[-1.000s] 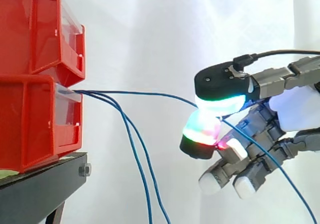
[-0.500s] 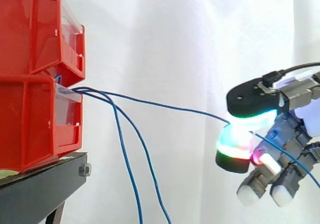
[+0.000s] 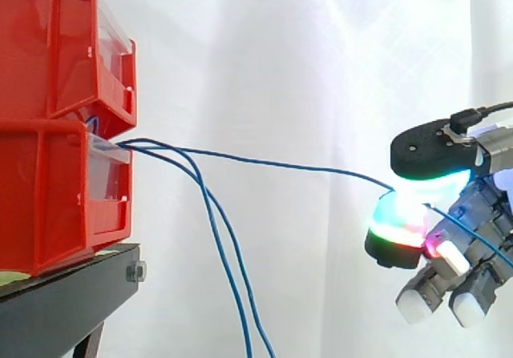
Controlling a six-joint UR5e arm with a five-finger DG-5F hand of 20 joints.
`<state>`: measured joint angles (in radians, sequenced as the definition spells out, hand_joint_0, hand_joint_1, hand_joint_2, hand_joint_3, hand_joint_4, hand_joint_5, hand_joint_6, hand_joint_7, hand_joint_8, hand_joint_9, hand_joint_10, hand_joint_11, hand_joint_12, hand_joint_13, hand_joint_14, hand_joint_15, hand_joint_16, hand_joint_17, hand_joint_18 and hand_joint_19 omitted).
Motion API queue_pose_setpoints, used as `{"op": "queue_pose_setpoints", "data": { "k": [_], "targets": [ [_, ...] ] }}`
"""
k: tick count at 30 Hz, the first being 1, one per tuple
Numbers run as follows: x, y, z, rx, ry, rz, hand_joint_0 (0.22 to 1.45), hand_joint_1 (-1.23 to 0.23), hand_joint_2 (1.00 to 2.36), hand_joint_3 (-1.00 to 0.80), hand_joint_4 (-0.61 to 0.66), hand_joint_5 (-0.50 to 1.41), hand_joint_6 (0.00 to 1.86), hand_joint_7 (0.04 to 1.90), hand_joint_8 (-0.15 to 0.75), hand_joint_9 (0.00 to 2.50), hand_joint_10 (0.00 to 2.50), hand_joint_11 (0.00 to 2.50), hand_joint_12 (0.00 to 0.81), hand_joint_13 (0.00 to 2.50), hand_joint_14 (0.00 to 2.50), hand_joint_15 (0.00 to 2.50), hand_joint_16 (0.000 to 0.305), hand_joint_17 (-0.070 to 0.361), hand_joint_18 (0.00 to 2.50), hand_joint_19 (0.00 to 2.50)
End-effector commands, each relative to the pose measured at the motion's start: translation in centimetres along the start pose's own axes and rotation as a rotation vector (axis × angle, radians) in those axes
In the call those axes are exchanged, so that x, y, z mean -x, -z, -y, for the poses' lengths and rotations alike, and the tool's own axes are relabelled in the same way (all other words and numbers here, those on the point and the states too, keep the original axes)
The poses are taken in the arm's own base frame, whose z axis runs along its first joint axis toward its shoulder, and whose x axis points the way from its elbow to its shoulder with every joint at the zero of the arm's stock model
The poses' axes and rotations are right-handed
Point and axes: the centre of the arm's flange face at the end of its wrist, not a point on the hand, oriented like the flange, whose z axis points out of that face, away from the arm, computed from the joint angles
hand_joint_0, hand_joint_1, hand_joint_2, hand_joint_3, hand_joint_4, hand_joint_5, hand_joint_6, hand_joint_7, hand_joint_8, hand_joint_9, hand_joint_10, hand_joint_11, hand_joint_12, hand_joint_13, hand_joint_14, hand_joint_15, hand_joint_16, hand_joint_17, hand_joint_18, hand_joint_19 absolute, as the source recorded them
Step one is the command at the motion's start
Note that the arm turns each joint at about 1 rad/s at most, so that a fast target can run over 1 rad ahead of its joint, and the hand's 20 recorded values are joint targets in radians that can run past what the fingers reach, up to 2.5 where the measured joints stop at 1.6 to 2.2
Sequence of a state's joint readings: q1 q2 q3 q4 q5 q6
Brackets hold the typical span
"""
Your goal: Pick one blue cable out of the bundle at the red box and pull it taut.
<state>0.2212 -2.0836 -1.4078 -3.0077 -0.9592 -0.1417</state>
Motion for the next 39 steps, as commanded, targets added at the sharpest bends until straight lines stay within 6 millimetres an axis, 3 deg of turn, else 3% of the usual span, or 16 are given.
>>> {"op": "queue_pose_setpoints", "data": {
  "k": [1, 39],
  "targets": [
    [-0.16, 0.05, -0.06, 0.003, 0.006, -0.002, 0.58, -0.76, 1.02, 0.06, 0.03, -0.11, 0.83, 1.27, 0.4, 0.88, 0.01, 0.85, 0.463, 0.75, 0.01, 0.29, 0.065, 0.147, 0.89, 0.39],
    [-0.15, 0.04, -0.08, 0.004, 0.047, 0.0, 0.58, -0.77, 1.02, 0.08, 0.01, -0.1, 0.83, 1.27, 0.402, 0.92, 0.01, 0.86, 0.463, 0.74, 0.01, 0.27, 0.066, 0.148, 0.89, 0.38]
  ]
}}
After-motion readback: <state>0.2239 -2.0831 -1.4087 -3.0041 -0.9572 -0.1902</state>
